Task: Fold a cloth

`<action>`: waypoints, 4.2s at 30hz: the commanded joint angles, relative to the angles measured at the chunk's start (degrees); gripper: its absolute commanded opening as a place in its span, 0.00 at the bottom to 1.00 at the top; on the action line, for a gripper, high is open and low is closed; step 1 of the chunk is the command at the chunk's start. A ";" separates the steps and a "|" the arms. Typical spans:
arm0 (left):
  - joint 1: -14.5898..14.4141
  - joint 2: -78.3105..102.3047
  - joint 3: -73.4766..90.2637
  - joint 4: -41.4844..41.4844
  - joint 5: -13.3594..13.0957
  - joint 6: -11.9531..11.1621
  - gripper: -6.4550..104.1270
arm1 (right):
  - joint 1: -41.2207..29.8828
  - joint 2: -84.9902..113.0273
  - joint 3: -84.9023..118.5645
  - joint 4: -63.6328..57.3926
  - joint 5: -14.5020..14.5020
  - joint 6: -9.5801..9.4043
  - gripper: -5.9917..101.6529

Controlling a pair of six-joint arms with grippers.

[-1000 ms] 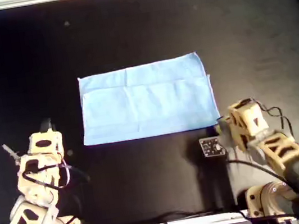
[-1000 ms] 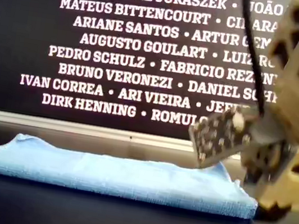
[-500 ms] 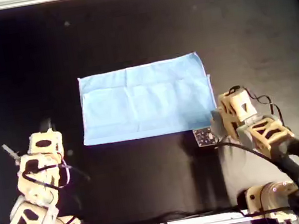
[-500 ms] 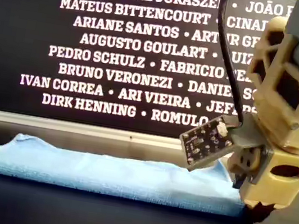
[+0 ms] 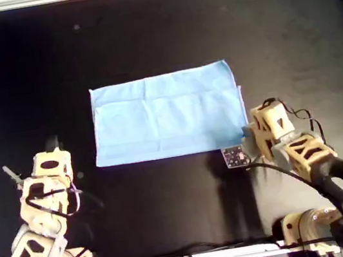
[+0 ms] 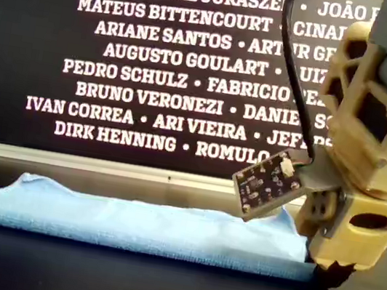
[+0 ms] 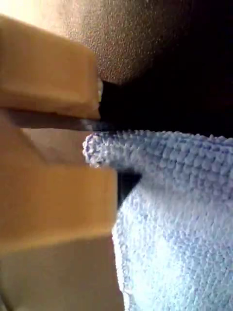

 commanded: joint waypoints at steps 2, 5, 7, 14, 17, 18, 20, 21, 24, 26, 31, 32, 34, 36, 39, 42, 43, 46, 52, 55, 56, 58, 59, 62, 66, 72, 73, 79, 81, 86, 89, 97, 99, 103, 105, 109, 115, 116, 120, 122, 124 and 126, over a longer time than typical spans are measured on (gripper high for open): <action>1.14 0.35 -0.44 -0.18 -0.35 0.26 0.77 | -0.53 0.97 -5.80 -1.67 -0.62 0.18 0.06; 1.14 0.35 -0.44 -0.18 -0.35 0.26 0.77 | -0.44 1.32 -5.89 -1.67 -0.62 0.18 0.04; 1.14 0.35 -0.44 -0.18 -0.35 0.26 0.77 | -0.44 2.11 -5.98 -1.67 -0.62 0.18 0.05; 1.14 0.35 -0.44 -0.18 -0.35 0.26 0.77 | 0.53 2.46 -13.27 -1.67 -0.62 0.18 0.05; 1.14 0.70 -0.44 -0.18 -0.35 0.26 0.77 | 0.53 2.29 -18.02 -1.67 -0.62 0.18 0.05; 1.14 0.97 -0.44 -0.18 -0.35 0.26 0.77 | 0.62 2.20 -19.34 -1.67 -0.62 0.18 0.05; 1.14 1.23 -0.44 -0.18 -0.35 0.26 0.77 | 1.14 1.58 -21.62 -1.67 -0.62 0.18 0.05; 1.14 1.32 -0.44 -0.18 -0.35 0.26 0.77 | 2.02 1.14 -22.85 -1.67 -0.62 0.18 0.05; 0.88 1.41 -0.44 -0.18 -0.35 0.26 0.77 | 5.36 0.79 -25.93 -1.67 -0.62 0.18 0.05; 0.70 1.41 -0.44 -0.18 -0.35 0.26 0.77 | 8.70 0.70 -27.69 -1.67 -0.53 0.18 0.05; 0.53 1.41 -0.44 -0.18 -0.26 -0.26 0.77 | 16.52 -3.16 -34.37 -1.67 0.35 0.18 0.05; 0.53 1.41 -0.44 -0.18 -0.26 -0.26 0.77 | 17.58 -4.92 -36.04 -1.67 0.35 0.18 0.05; 0.44 1.41 -0.44 -0.18 -0.26 -0.18 0.77 | 19.51 -9.23 -39.37 -1.67 0.35 0.18 0.05; 0.44 1.49 -0.44 -0.18 -0.26 0.09 0.77 | 21.27 -12.57 -42.89 -1.67 0.35 0.18 0.05; 0.44 1.49 -0.44 -0.18 -0.26 0.26 0.77 | 23.99 -15.73 -47.11 -1.67 0.35 0.18 0.05; 0.44 1.49 -0.44 -0.18 -0.26 0.26 0.77 | 25.66 -18.46 -51.50 -1.67 0.35 0.18 0.05; 0.44 1.49 -0.44 -0.18 -0.26 0.26 0.77 | 25.93 -19.25 -52.91 -1.67 0.35 0.18 0.05; 0.44 1.49 -0.44 -0.18 -0.26 0.09 0.77 | 27.25 -22.32 -56.87 -1.67 0.35 0.18 0.05; 0.44 1.05 -0.44 -0.18 0.26 -0.44 0.77 | 29.44 -29.97 -67.32 -1.67 0.26 0.09 0.05; 0.44 0.97 -0.44 -0.18 -0.09 -0.44 0.77 | 30.67 -34.45 -72.95 -1.67 0.00 0.09 0.05; 0.44 1.05 -0.44 -0.18 -0.26 -0.44 0.77 | 31.20 -35.77 -74.79 -1.67 0.00 0.09 0.05; 0.88 1.41 -0.44 -0.18 -0.26 -0.44 0.77 | 32.26 -38.67 -78.05 -1.67 0.35 0.09 0.05; 0.97 1.49 -0.44 -0.18 -0.26 -0.35 0.77 | 32.61 -39.99 -79.28 -1.67 0.35 0.09 0.05; 0.97 1.49 -0.44 -0.18 -0.26 -0.44 0.77 | 33.49 -43.15 -83.41 -1.67 -0.18 -0.09 0.05; 1.05 1.49 -0.44 -0.18 -0.35 -0.09 0.77 | 34.72 -46.67 -88.68 -1.67 -0.35 -0.88 0.05; 1.14 1.58 -0.53 -0.18 -0.35 0.09 0.77 | 35.77 -52.73 -97.12 -1.67 -0.53 -0.88 0.05; 1.14 1.58 -0.53 -0.18 -0.35 0.09 0.77 | 35.86 -53.96 -98.26 -1.67 -0.53 -0.88 0.05; 1.14 1.58 -0.53 -0.18 -0.35 0.00 0.78 | 38.41 -59.77 -103.27 -1.67 -0.53 -0.09 0.05; 1.14 1.58 -0.53 -0.18 -0.35 0.00 0.78 | 38.94 -61.17 -104.59 -1.67 0.26 -0.26 0.06; 1.14 1.58 -0.53 -0.18 -0.35 -0.18 0.78 | 39.11 -63.90 -107.58 -1.67 0.44 0.00 0.06; 1.14 1.58 -0.53 -0.18 -0.35 0.00 0.78 | 39.11 -65.04 -108.63 -1.67 0.44 0.00 0.12; 1.14 1.58 -0.53 -0.18 -0.35 -0.18 0.78 | 39.20 -65.65 -108.02 -1.58 0.44 -0.70 0.47; 1.14 1.58 -0.53 -0.18 -0.35 -0.18 0.78 | 39.20 -64.78 -107.40 -1.58 0.44 -0.79 0.49; 1.14 1.58 -0.53 -0.18 -0.35 -0.09 0.78 | 38.58 -64.07 -107.40 -1.49 0.44 -0.88 0.49; 1.14 1.58 -0.53 -0.18 -0.35 0.09 0.78 | 37.27 -63.46 -107.40 -1.41 0.62 -0.88 0.49; 1.14 1.58 -0.53 -0.18 -0.35 0.18 0.78 | 30.06 -58.45 -107.23 -0.35 0.97 -0.97 0.43; 1.23 1.67 -0.53 -0.18 -0.53 0.26 0.78 | 19.42 -49.04 -107.14 -0.35 13.89 -1.05 0.20; 1.32 1.67 -0.53 -0.18 -0.62 0.35 0.78 | 18.28 -47.55 -107.14 -0.26 16.79 -1.14 0.18; 3.96 1.67 -0.53 -0.18 -5.63 0.35 0.77 | 15.91 -39.55 -104.06 1.23 24.17 -3.69 0.15; 6.24 1.67 -0.53 -0.18 -9.05 0.35 0.77 | 15.82 -33.31 -99.84 2.99 25.14 -7.21 0.14; 7.03 1.67 -0.53 -0.18 -11.43 0.35 0.77 | 15.91 -26.37 -93.43 4.48 25.31 -10.46 0.14; 6.59 1.67 -0.53 -0.18 -12.48 0.35 0.77 | 15.82 -18.19 -85.43 4.48 25.93 -11.43 0.14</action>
